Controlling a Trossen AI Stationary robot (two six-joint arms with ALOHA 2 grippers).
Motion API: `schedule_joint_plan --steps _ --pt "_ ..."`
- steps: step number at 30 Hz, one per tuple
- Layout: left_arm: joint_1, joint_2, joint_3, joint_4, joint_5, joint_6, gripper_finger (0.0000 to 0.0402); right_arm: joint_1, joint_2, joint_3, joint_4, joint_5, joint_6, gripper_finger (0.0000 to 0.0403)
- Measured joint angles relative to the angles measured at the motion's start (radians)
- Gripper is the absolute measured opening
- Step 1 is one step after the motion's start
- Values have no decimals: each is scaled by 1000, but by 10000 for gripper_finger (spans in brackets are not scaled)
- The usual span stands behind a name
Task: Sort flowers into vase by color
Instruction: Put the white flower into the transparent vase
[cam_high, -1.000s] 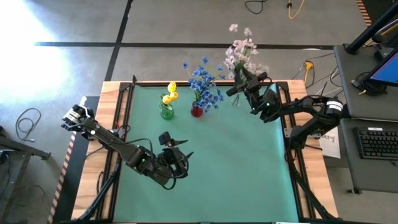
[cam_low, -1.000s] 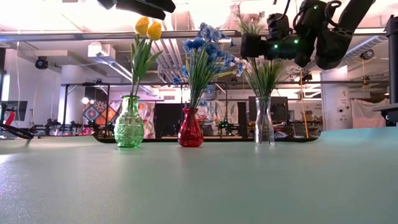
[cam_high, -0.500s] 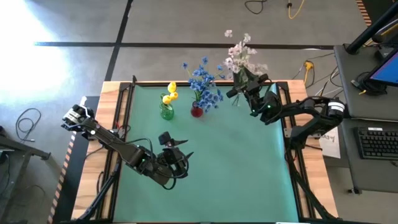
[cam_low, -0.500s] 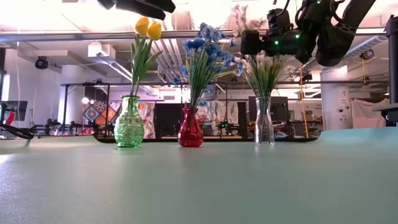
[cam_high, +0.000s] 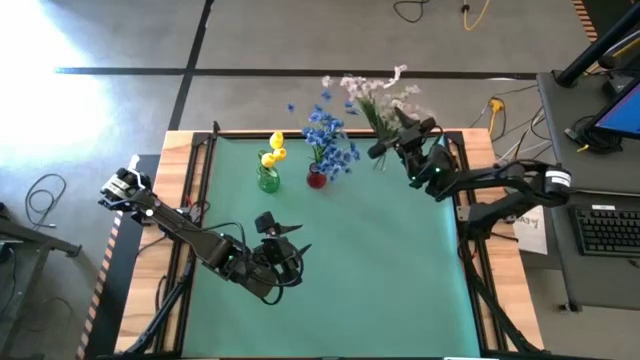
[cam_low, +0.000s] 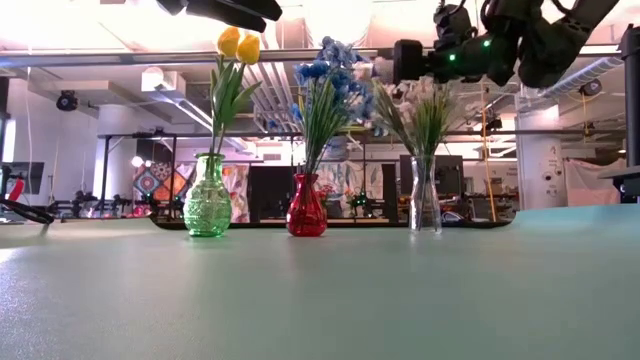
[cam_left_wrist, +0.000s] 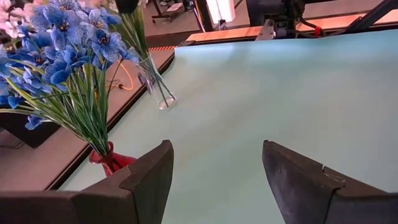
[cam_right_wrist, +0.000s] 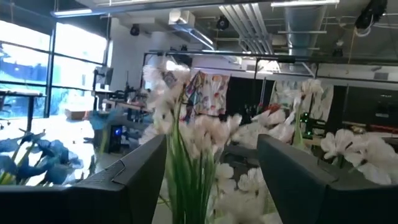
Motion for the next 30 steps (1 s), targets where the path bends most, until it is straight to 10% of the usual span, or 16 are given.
schedule_joint_plan --steps 16,30 --pt "0 0 0 0 0 11 230 100 -258 67 -475 -1 66 249" --pt "-14 -2 100 -153 76 -18 230 37 -124 684 -1450 -9 214 238"
